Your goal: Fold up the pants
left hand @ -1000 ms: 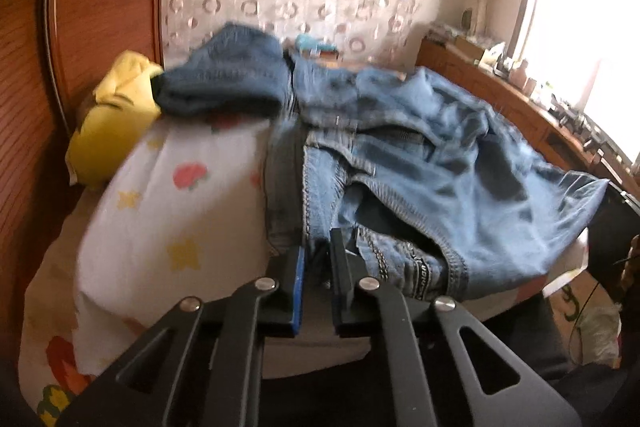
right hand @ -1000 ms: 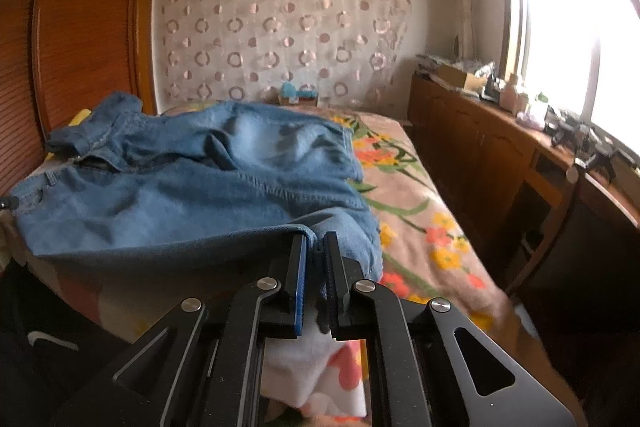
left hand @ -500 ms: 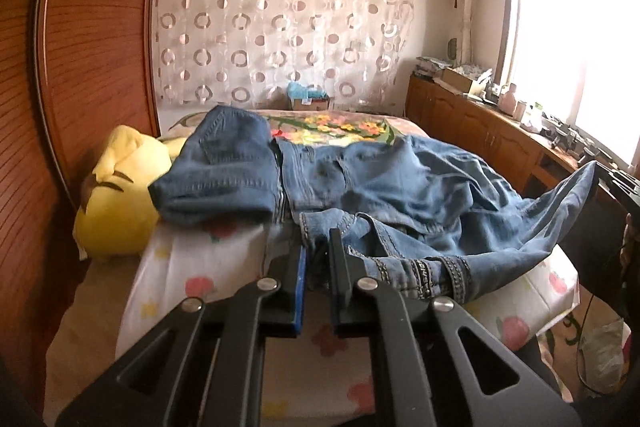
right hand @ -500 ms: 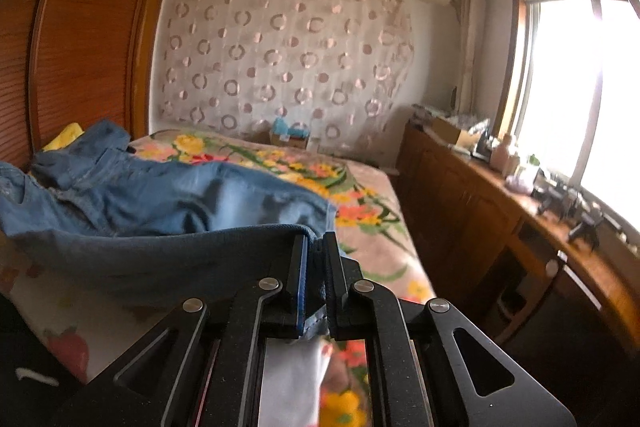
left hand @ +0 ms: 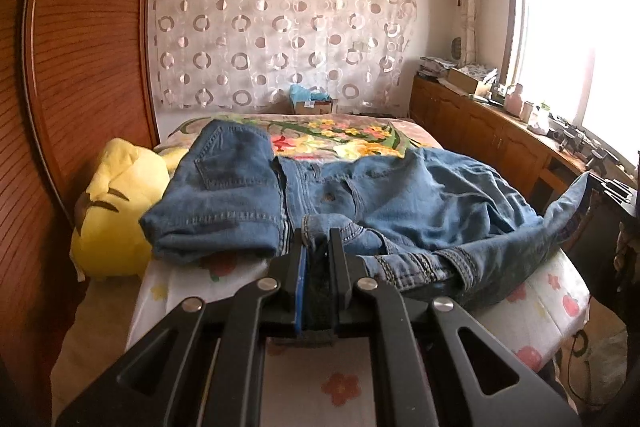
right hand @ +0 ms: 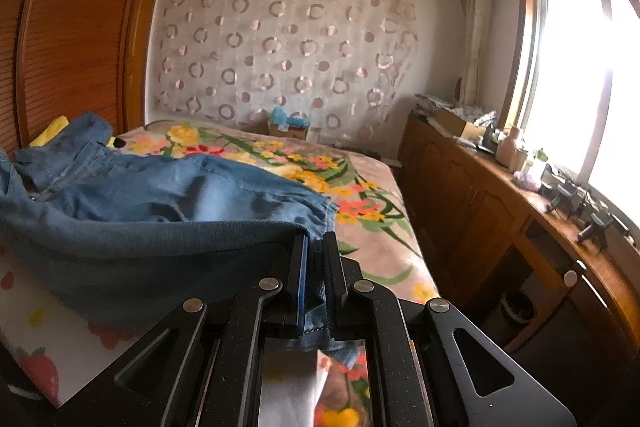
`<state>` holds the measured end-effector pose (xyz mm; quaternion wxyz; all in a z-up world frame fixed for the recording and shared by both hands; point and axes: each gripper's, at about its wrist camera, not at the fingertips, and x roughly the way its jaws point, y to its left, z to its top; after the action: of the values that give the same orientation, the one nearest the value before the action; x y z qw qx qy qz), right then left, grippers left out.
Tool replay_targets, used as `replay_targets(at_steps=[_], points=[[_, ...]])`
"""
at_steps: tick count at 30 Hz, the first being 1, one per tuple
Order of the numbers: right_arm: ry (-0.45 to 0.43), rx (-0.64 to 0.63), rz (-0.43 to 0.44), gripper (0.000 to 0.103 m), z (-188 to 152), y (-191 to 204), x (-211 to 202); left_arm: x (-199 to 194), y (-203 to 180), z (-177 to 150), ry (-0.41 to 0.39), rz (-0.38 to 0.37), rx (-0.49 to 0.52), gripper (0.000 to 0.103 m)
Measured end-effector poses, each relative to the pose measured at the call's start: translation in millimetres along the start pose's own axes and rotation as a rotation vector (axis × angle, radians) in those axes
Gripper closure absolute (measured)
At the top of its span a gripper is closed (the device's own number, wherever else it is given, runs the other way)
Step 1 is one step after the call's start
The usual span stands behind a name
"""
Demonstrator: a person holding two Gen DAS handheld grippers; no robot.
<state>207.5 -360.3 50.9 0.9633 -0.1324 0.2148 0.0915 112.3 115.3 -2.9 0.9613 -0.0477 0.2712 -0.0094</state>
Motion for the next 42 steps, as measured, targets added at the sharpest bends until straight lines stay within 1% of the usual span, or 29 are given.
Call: replay_targets(at_steps=[5,6,15,21,25,29,33,35,37,42], points=[[-0.007,-0.002,0.0,0.098,12,-6,20,23,2,19,0.005,0.014,0.008,0.097],[-0.004,-0.003,0.0,0.098,12,-7,19,28,2,20,0.009,0.015,0.007,0.097],[0.055,-0.032,0.004,0.098,14,-4,76,76,10,36,0.049,0.029,0.011,0.097],[0.028,-0.039,-0.006,0.098,30,-7,93,95,12,61,0.019,0.039,0.019,0.097],[0.001,-0.054,-0.016,0.098,53,-12,103,109,13,84,-0.01,0.046,0.027,0.097],[-0.012,-0.088,-0.054,0.098,74,-12,123,125,15,107,-0.037,0.039,0.02,0.097],[0.006,-0.074,-0.073,0.098,90,-13,150,143,17,126,-0.056,0.044,0.026,0.097],[0.015,-0.089,-0.091,0.098,95,-9,163,154,18,132,-0.054,0.051,0.032,0.097],[0.028,-0.098,-0.103,0.098,98,-8,177,168,21,136,-0.047,0.068,0.043,0.097],[0.076,-0.115,-0.108,0.098,100,-4,215,195,26,137,-0.007,0.077,0.04,0.096]])
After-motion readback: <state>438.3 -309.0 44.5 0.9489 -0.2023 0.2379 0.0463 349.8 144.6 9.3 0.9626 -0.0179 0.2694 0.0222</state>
